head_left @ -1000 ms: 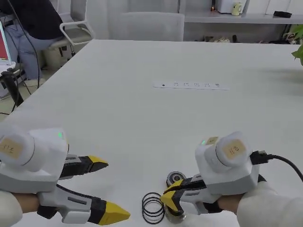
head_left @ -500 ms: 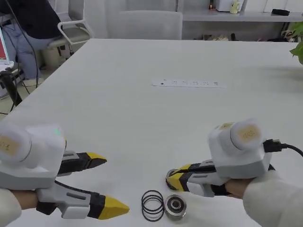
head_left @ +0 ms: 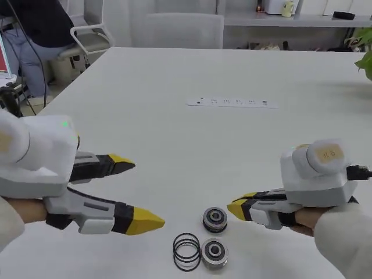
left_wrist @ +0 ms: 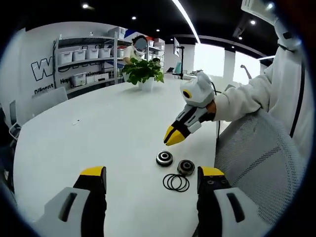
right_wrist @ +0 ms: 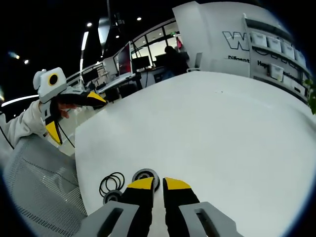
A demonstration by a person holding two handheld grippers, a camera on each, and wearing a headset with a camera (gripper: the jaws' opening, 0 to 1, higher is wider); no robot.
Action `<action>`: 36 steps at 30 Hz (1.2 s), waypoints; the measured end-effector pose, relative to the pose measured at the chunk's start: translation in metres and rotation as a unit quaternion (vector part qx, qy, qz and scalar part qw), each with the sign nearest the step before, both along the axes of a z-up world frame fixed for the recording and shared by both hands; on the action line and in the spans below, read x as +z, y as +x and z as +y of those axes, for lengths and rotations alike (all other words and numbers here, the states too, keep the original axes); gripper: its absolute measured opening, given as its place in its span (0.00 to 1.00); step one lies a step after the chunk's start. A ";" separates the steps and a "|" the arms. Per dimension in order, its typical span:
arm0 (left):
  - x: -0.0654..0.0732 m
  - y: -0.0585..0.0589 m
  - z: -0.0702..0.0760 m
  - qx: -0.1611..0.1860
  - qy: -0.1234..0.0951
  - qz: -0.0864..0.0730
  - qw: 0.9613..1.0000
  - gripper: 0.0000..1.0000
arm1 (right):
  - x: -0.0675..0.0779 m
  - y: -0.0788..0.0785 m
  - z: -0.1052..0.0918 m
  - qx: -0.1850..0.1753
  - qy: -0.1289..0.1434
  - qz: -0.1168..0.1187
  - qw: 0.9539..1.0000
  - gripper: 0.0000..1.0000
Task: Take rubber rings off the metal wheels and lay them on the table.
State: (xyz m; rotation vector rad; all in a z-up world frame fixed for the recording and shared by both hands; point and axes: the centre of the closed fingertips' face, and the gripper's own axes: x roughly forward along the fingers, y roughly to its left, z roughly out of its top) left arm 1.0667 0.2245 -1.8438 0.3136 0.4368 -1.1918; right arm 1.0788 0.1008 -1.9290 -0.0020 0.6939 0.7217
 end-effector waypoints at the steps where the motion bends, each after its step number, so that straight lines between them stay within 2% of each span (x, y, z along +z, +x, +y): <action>1: 0.004 0.000 -0.003 -0.006 0.000 -0.004 1.000 0.72 | -0.001 0.000 -0.002 -0.003 0.000 0.001 1.000 0.04; 6: 0.028 0.003 -0.028 -0.050 0.001 -0.031 0.998 0.73 | -0.007 -0.001 -0.008 -0.009 -0.006 0.010 1.000 0.05; 11: 0.035 0.004 -0.048 -0.082 0.011 -0.044 0.996 0.74 | -0.009 -0.002 -0.011 -0.004 -0.015 0.012 1.000 0.06; 12: 0.030 0.006 -0.055 -0.088 0.027 -0.044 0.995 0.74 | -0.010 -0.003 -0.010 -0.001 -0.015 0.013 1.000 0.06; 13: 0.027 0.006 -0.058 -0.089 0.035 -0.044 0.994 0.74 | -0.010 -0.004 -0.010 0.002 -0.016 0.014 1.000 0.06; 18: 0.016 -0.002 -0.077 -0.119 0.045 -0.037 0.991 0.72 | -0.015 -0.008 -0.008 0.016 -0.022 0.021 0.999 0.07; 21: 0.002 -0.003 -0.086 -0.135 0.065 -0.037 0.988 0.71 | -0.017 -0.011 -0.007 0.023 -0.023 0.025 0.999 0.07; 24: -0.010 -0.002 -0.093 -0.132 0.064 -0.022 0.989 0.67 | -0.019 -0.014 -0.004 0.034 -0.023 0.029 0.999 0.09; 27: -0.019 -0.003 -0.101 -0.125 0.043 0.002 0.991 0.63 | -0.021 -0.016 -0.001 0.045 -0.027 0.030 0.998 0.10; 28: -0.023 -0.002 -0.104 -0.117 0.030 0.013 0.993 0.62 | -0.021 -0.017 0.000 0.047 -0.027 0.030 0.998 0.11; 30: -0.034 -0.001 -0.104 -0.110 0.036 0.017 0.993 0.57 | -0.022 -0.018 0.002 0.053 -0.028 0.029 0.998 0.12; 31: -0.041 0.000 -0.103 -0.107 0.046 0.017 0.993 0.52 | -0.022 -0.018 0.002 0.055 -0.028 0.029 0.998 0.13; 32: -0.051 -0.001 -0.100 -0.110 0.065 0.016 0.992 0.48 | -0.022 -0.019 0.003 0.057 -0.027 0.029 0.998 0.14; 33: -0.057 -0.001 -0.099 -0.111 0.072 0.017 0.991 0.44 | -0.022 -0.019 0.004 0.059 -0.026 0.028 0.998 0.14; 36: -0.068 -0.001 -0.099 -0.111 0.079 0.021 0.990 0.37 | -0.023 -0.020 0.006 0.066 -0.026 0.027 0.997 0.15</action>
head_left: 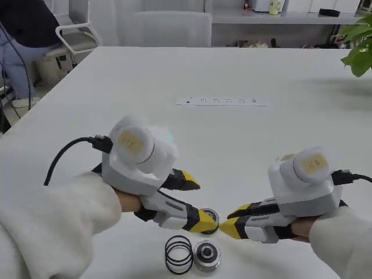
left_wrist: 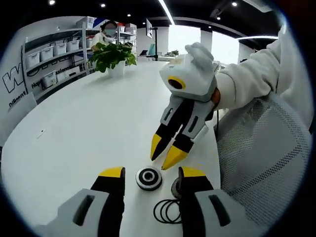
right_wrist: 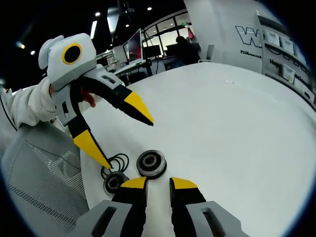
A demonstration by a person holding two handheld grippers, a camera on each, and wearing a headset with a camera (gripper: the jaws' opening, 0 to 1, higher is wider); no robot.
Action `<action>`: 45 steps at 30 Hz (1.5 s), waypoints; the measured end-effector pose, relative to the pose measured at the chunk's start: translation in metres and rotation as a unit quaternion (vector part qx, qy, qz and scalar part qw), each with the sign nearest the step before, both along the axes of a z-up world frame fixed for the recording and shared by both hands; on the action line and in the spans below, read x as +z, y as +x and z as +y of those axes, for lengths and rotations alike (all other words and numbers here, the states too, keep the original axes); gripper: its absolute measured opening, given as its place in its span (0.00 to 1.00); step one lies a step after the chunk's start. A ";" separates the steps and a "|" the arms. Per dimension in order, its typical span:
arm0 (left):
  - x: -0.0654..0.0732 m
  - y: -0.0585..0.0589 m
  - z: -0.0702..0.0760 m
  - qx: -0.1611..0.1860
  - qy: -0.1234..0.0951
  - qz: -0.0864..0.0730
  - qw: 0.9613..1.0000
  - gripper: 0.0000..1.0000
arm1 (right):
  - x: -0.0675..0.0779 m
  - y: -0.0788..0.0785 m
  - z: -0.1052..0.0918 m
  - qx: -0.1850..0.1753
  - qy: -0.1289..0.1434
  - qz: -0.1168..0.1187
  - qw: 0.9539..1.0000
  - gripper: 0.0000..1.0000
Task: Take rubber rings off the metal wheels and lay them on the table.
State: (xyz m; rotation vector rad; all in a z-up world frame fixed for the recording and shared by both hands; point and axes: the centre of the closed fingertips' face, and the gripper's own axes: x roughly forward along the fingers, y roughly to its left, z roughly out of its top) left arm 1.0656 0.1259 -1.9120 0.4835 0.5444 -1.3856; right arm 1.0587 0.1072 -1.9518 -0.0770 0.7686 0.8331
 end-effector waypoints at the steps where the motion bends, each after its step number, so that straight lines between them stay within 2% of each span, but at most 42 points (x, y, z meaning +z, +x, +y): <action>1: -0.003 0.000 0.000 0.000 0.003 0.005 1.000 0.35 | -0.001 -0.001 0.001 0.004 -0.002 -0.001 1.000 0.15; 6: -0.011 0.001 -0.003 0.002 0.006 -0.004 1.000 0.28 | -0.003 -0.004 0.004 0.017 -0.007 -0.002 1.000 0.16; 10: -0.018 0.000 -0.005 0.005 0.004 0.008 1.000 0.23 | -0.002 -0.004 0.007 0.023 -0.006 -0.009 1.000 0.18; 14: -0.028 0.001 -0.004 0.005 0.017 0.005 1.000 0.20 | -0.003 -0.004 0.008 0.027 -0.008 -0.013 1.000 0.19; 17: -0.030 0.000 -0.004 0.009 0.019 0.009 1.000 0.19 | -0.005 -0.005 0.009 0.029 -0.011 -0.013 0.999 0.21; 19: -0.028 -0.001 -0.006 0.010 0.013 0.013 1.000 0.17 | -0.005 -0.005 0.010 0.032 -0.013 -0.016 0.999 0.22; 21: -0.028 0.001 -0.006 0.009 0.011 0.005 1.000 0.15 | -0.005 -0.005 0.011 0.033 -0.013 -0.018 0.999 0.22; 24: -0.029 0.003 -0.006 0.014 0.012 0.002 1.000 0.12 | -0.004 -0.004 0.012 0.034 -0.015 -0.025 0.999 0.24; 29: -0.029 0.005 -0.005 0.023 0.003 0.004 1.000 0.09 | -0.005 -0.004 0.012 0.035 -0.016 -0.027 0.999 0.24; 37: -0.029 0.004 -0.003 0.013 -0.010 -0.014 1.000 0.08 | -0.006 -0.003 0.012 0.032 -0.018 -0.029 0.999 0.23; 40: -0.029 0.005 -0.002 0.013 -0.035 -0.010 0.999 0.08 | -0.006 -0.001 0.013 0.017 -0.007 -0.025 1.000 0.22; 45: -0.029 0.004 -0.002 0.013 -0.052 -0.012 0.999 0.08 | -0.008 -0.001 0.013 0.012 -0.006 -0.022 1.000 0.20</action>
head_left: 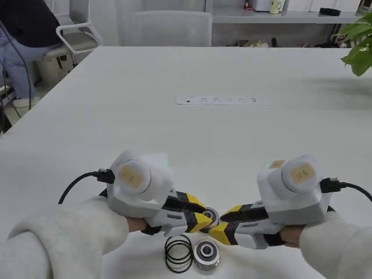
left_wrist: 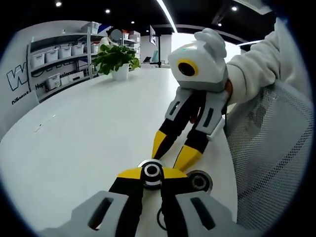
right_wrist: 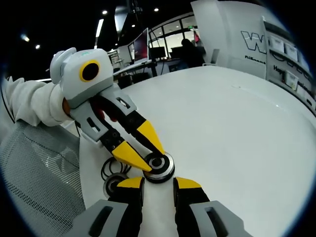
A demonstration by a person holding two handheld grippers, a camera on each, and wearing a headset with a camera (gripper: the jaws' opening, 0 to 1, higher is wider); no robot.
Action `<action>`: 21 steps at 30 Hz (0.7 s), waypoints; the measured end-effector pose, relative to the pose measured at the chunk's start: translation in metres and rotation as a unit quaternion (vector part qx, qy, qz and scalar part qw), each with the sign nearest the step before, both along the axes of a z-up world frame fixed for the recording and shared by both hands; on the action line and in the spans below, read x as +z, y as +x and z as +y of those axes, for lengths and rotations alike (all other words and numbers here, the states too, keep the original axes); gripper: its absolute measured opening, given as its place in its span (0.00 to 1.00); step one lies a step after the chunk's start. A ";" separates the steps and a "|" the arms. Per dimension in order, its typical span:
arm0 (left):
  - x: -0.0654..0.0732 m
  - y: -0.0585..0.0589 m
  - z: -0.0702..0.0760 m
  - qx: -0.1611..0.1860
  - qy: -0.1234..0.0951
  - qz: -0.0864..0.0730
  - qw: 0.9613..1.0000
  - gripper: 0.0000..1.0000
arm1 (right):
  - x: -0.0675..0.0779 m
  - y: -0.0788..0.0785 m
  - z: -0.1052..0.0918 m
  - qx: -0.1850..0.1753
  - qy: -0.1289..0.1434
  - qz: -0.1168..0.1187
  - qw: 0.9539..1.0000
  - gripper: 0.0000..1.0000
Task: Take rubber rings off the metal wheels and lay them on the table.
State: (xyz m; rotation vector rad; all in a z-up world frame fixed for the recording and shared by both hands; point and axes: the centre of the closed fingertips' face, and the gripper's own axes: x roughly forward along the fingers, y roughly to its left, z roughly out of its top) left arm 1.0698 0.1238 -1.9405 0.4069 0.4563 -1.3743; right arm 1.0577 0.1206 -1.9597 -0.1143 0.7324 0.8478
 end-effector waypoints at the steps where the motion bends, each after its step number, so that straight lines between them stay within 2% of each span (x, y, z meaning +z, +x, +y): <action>1: 0.000 0.000 0.000 0.001 -0.005 0.001 1.000 0.08 | 0.000 0.000 0.000 0.001 -0.003 -0.002 1.000 0.19; 5: 0.001 0.000 0.000 0.009 -0.019 0.012 1.000 0.08 | -0.001 0.001 -0.001 0.003 -0.010 -0.006 1.000 0.15; 11: 0.001 0.000 -0.001 0.010 -0.020 0.006 1.000 0.08 | -0.001 -0.001 -0.002 0.014 -0.023 -0.014 1.000 0.09; 15: 0.001 0.000 -0.001 0.012 -0.022 0.008 1.000 0.08 | -0.001 0.000 -0.005 0.023 -0.035 -0.027 0.999 0.01; 21: 0.001 0.001 -0.001 0.012 -0.022 0.007 1.000 0.08 | -0.001 0.002 -0.005 0.022 -0.047 -0.030 0.998 0.00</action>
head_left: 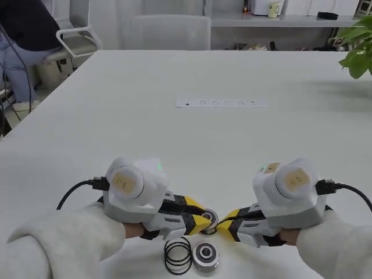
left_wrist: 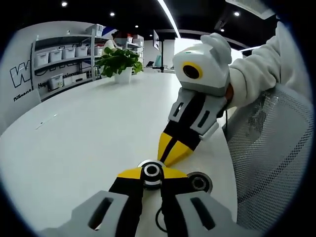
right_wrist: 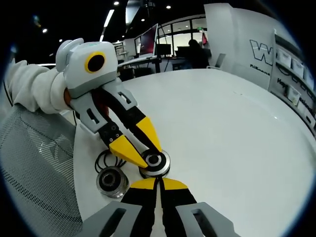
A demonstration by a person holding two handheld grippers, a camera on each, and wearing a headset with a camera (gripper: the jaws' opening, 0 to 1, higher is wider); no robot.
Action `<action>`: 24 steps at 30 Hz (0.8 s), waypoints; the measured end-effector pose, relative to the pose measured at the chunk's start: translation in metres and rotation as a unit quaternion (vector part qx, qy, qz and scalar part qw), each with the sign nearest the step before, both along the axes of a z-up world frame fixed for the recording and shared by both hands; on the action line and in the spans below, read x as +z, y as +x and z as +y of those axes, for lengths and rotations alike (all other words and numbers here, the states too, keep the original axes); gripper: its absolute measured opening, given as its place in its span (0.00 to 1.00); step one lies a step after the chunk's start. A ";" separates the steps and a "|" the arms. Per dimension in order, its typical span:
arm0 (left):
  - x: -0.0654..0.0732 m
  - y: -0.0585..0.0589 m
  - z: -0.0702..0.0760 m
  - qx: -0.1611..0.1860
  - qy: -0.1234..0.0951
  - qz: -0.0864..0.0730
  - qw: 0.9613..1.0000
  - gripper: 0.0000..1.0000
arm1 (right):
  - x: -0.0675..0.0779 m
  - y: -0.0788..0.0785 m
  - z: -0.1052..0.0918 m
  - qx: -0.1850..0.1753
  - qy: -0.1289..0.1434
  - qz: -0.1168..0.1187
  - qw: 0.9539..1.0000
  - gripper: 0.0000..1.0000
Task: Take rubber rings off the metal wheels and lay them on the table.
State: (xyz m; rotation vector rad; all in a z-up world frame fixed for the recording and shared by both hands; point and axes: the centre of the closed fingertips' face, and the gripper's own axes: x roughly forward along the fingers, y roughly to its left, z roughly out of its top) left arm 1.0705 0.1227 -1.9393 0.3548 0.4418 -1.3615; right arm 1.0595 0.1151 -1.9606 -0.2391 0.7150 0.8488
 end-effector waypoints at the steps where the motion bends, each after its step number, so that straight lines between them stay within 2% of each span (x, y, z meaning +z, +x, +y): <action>1: 0.000 0.000 0.000 0.000 0.000 0.000 1.000 0.08 | 0.000 0.000 0.000 -0.003 0.001 0.002 1.000 0.00; 5: 0.000 0.000 0.000 -0.001 0.001 -0.002 1.000 0.08 | 0.001 0.002 -0.003 -0.027 0.022 0.024 0.999 0.00; 10: 0.000 0.000 0.000 -0.001 0.002 -0.003 1.000 0.08 | 0.002 0.002 -0.006 -0.061 0.050 0.053 0.995 0.00; 16: 0.000 0.000 0.000 0.000 0.002 -0.003 1.000 0.09 | 0.004 0.004 -0.008 -0.083 0.072 0.068 0.992 0.00; 22: 0.000 0.001 0.000 0.002 0.003 -0.005 1.000 0.08 | 0.008 0.007 -0.009 -0.098 0.089 0.073 0.989 0.00; 24: 0.000 0.001 0.000 0.002 0.004 -0.006 1.000 0.08 | 0.013 0.009 -0.007 -0.108 0.110 0.075 0.985 0.00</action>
